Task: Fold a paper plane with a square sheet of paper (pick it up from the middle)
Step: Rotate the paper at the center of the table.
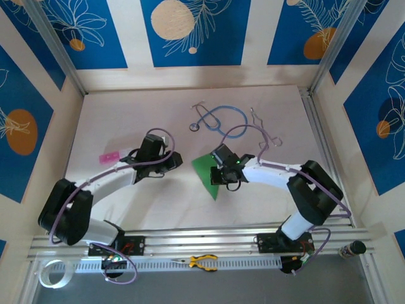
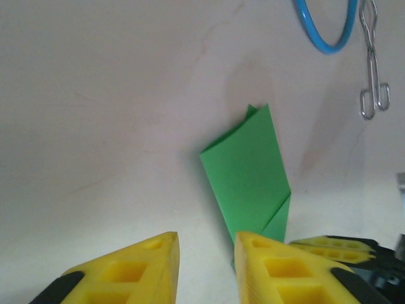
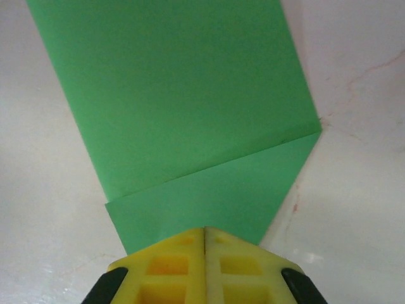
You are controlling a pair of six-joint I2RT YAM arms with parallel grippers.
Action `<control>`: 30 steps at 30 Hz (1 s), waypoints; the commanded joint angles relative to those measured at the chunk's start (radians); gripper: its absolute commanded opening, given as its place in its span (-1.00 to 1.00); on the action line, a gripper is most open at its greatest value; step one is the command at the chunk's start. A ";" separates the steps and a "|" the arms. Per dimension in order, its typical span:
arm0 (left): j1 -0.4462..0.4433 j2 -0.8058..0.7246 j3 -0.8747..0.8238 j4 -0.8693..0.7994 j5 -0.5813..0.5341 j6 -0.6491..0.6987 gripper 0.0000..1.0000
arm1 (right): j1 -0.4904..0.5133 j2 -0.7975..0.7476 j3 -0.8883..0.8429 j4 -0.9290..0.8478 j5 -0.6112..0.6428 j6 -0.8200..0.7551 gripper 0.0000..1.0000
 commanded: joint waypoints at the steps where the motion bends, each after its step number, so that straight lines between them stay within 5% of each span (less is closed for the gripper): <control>1: -0.021 0.031 0.023 0.047 0.068 -0.018 -0.44 | 0.011 0.022 -0.008 0.054 -0.067 0.035 -0.94; 17: -0.059 0.227 0.095 0.188 0.271 -0.093 -0.66 | 0.039 0.134 -0.008 -0.004 -0.107 0.404 -1.00; 30: -0.109 0.388 0.189 0.166 0.250 -0.171 -0.85 | 0.037 0.133 -0.038 0.056 -0.155 0.509 -1.00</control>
